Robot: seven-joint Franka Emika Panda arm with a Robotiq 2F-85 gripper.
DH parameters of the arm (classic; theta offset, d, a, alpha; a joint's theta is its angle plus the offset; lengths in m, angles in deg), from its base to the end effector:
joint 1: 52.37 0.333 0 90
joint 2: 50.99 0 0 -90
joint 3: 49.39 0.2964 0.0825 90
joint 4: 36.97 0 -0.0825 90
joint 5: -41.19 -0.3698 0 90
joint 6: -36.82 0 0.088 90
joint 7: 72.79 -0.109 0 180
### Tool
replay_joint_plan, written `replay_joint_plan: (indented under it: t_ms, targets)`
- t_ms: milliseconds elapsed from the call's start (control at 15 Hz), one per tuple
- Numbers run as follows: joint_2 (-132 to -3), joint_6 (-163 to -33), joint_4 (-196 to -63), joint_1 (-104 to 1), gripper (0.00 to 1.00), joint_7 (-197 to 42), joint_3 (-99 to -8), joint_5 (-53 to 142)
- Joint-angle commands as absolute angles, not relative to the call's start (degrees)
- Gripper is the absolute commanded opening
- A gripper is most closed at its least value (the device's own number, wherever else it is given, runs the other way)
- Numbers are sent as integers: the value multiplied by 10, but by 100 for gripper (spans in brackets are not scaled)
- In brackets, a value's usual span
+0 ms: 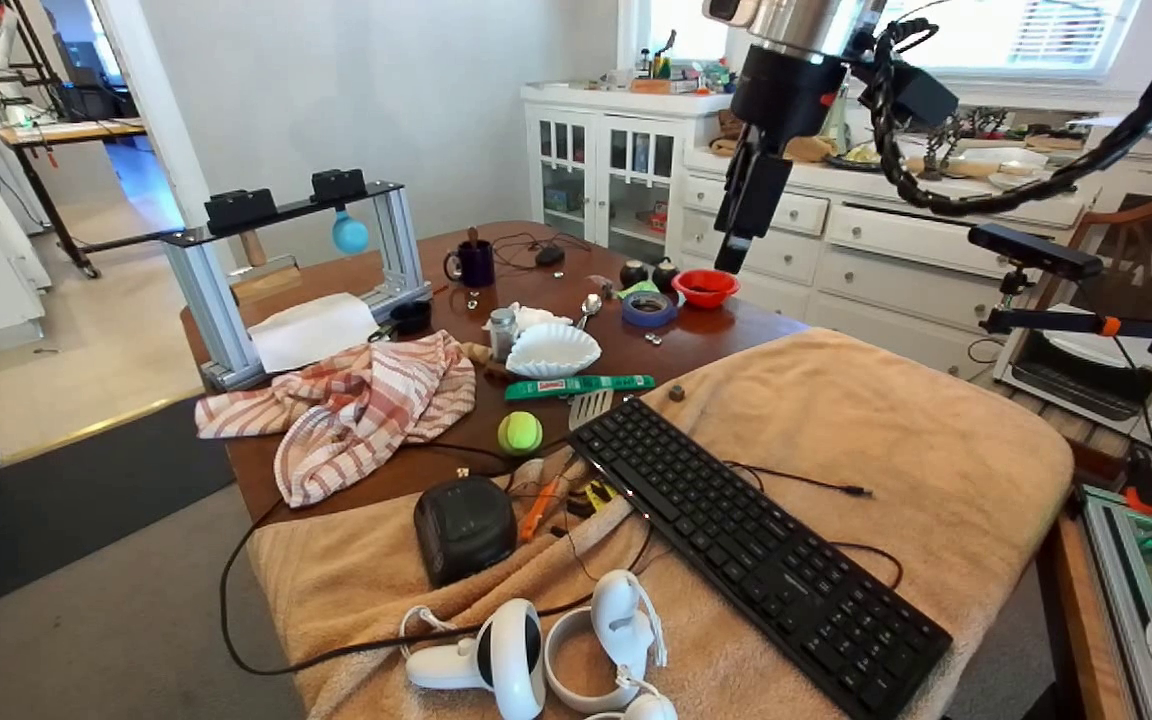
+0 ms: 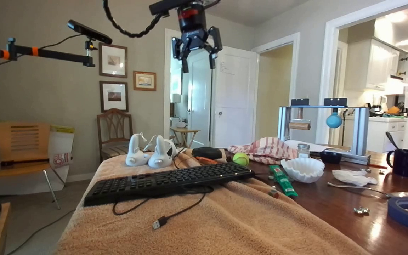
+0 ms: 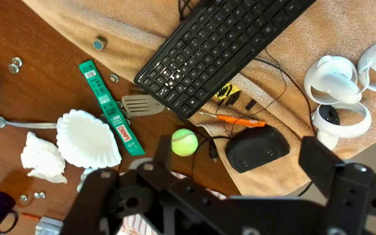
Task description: Move one white game controller to the right
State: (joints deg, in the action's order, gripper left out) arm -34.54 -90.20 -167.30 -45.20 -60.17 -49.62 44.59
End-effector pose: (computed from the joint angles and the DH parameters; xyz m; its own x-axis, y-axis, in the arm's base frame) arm 0.4740 0.0556 0.4803 0.9071 0.3651 0.2093 0.3513 -0.9308 0.1013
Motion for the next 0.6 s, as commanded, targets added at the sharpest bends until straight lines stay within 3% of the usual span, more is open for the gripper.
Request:
replay_joint_plan:
  t_ms: [0,267,533]
  targets:
    - [-374,-848,-1651,-465,100,-753,-438,468]
    - [-396,-830,-1646,-459,100,-898,-402,441]
    - [-379,-846,-1659,-459,100,-849,-408,451]
